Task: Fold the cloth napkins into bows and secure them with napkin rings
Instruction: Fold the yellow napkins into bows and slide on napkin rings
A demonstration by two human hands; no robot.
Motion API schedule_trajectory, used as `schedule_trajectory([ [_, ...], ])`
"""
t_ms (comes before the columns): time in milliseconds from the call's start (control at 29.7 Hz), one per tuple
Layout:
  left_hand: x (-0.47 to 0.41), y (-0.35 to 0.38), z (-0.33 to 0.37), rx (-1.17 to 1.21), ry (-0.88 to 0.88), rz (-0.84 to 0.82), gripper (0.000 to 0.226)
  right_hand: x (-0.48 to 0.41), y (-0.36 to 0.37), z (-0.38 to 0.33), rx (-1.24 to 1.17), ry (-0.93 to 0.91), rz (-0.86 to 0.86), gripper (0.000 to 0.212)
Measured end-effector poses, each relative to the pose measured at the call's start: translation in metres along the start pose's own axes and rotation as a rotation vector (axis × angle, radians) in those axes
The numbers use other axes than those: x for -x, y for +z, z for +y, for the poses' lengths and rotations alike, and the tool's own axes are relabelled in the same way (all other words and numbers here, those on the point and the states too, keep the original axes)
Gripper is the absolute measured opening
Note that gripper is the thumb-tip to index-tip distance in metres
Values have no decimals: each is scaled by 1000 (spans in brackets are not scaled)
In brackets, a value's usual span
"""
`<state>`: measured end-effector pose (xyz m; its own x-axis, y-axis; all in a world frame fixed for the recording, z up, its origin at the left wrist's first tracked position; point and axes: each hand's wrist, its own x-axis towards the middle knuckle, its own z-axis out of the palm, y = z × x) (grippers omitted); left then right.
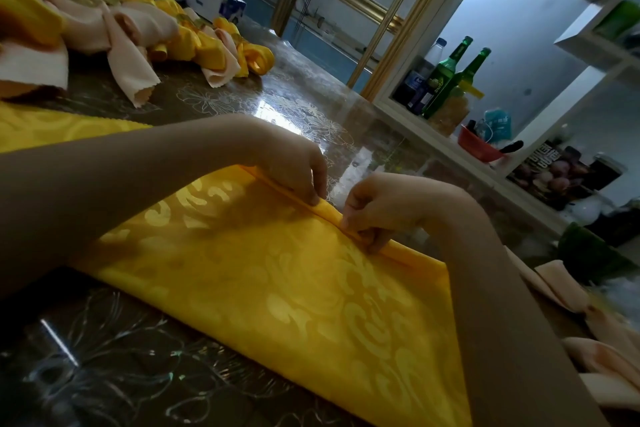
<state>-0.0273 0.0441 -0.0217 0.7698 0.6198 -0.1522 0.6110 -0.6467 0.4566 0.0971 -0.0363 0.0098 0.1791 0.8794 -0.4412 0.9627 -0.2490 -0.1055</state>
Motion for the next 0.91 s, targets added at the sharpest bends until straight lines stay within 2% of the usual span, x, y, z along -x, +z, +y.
schedule_trajectory([
  [101, 1, 0, -2, -4, 12, 17, 23, 3, -4, 8, -146, -16, -30, 4],
  [303, 3, -1, 0, -9, 42, 29, 21, -3, -2, 15, -14, -31, 46, 23],
  [472, 7, 2, 7, -55, 78, 62, 11, 1, -6, 25, -205, -94, -42, 17],
  [573, 10, 2, 12, -113, 96, 82, 12, 0, -4, 24, -139, -61, -30, 14],
  [741, 16, 4, 26, -149, 16, -29, 9, 3, -1, 7, 12, -77, -44, 18],
  [910, 21, 9, 19, -125, -33, -46, 15, 10, -2, 5, -137, -33, -191, 12],
])
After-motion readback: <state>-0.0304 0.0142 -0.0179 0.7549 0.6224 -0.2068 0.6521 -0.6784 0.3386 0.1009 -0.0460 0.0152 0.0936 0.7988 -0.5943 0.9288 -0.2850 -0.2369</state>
